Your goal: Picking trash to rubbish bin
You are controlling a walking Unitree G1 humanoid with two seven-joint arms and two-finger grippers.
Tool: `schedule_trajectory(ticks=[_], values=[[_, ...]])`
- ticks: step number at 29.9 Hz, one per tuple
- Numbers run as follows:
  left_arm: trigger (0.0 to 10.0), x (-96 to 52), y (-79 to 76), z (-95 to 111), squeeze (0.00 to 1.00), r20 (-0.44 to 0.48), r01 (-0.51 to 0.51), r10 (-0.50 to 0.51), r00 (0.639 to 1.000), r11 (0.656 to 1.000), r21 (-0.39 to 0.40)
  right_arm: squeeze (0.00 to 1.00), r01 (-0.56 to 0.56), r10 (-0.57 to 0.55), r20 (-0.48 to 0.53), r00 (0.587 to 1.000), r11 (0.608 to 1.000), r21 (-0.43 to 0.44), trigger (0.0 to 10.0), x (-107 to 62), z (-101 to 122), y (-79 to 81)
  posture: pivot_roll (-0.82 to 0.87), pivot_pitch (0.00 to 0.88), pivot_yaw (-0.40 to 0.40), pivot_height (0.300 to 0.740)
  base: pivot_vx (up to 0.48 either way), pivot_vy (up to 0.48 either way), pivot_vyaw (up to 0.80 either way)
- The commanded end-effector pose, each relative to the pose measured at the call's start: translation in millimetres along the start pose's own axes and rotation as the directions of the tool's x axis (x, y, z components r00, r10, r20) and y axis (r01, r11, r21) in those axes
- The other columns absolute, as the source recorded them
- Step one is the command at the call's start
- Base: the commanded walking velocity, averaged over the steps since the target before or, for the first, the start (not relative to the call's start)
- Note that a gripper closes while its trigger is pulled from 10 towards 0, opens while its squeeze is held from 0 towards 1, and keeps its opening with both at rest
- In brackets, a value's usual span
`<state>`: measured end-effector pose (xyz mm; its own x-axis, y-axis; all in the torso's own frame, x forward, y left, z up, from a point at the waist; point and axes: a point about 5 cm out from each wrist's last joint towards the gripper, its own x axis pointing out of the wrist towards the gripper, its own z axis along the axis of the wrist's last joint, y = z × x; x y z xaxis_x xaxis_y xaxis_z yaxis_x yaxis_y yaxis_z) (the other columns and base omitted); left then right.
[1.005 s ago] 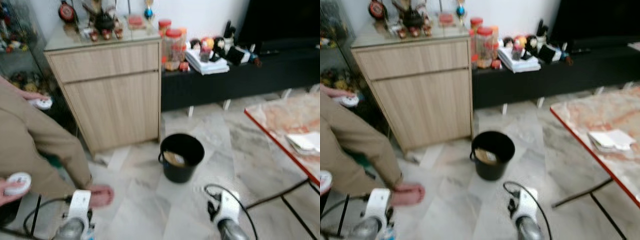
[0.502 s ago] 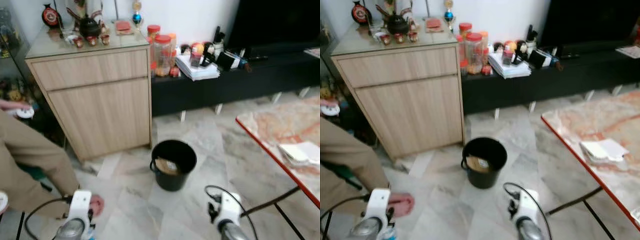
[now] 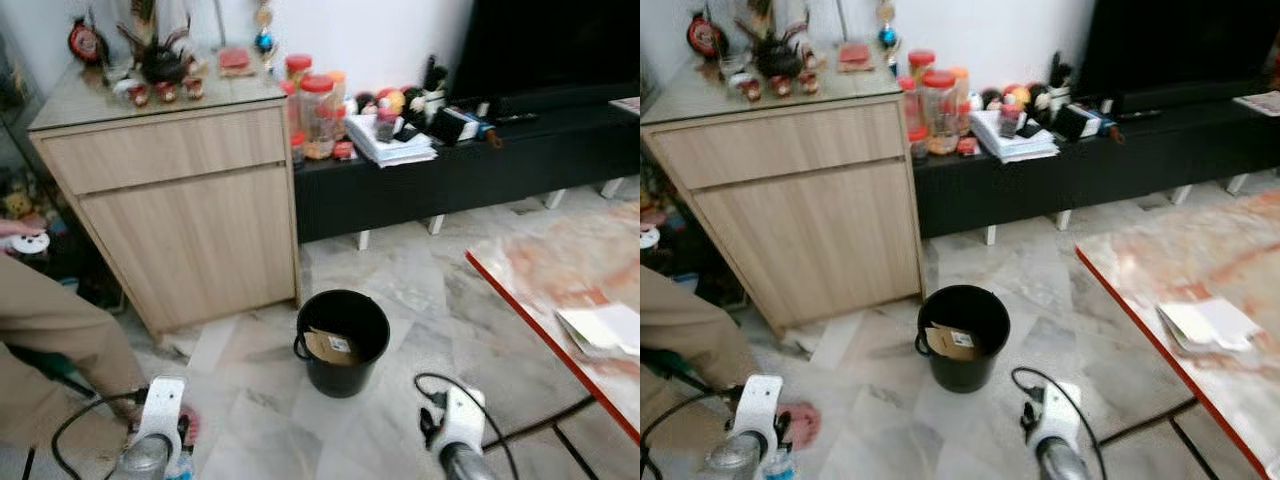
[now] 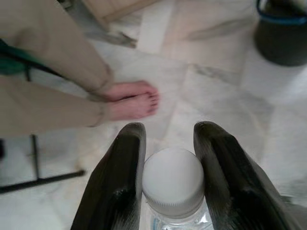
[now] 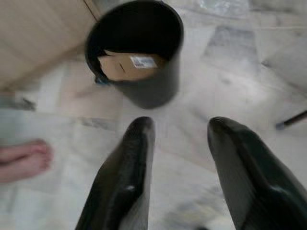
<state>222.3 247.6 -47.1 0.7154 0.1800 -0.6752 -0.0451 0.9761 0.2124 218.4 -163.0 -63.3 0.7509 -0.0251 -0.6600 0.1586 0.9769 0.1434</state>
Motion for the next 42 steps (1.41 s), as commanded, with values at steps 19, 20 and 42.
schedule_trajectory(ticks=[19, 20, 42], values=[[10.0, 1.5, -3.8, 5, 0.0, 0.008, 0.011, -0.011, 1.0, 1.0, 0.0, 0.0, 0.012, -0.012, -0.006, 1.0, 0.999, -0.05, 10.0, -1.8, -2, -8.1, 0.19, 0.0, 0.031, 0.74, 0.314, 0.0, 0.07], [10.0, 1.5, -3.8, 5, 0.0, 0.008, 0.011, -0.011, 1.0, 1.0, 0.0, 0.0, 0.012, -0.012, -0.006, 1.0, 0.999, -0.05, 10.0, -1.8, -2, -8.1, 0.19, 0.0, 0.031, 0.74, 0.315, 0.0, 0.8], [10.0, 6.4, -8.9, 50, 0.0, 0.208, 0.04, -0.042, 0.977, 0.999, 0.015, 0.0, -0.136, 0.175, 0.15, 0.973, 0.961, -0.243, 10.0, 7.3, 41, 21.5, 0.19, 0.0, 0.031, 0.74, 0.312, 0.0, 0.26]])
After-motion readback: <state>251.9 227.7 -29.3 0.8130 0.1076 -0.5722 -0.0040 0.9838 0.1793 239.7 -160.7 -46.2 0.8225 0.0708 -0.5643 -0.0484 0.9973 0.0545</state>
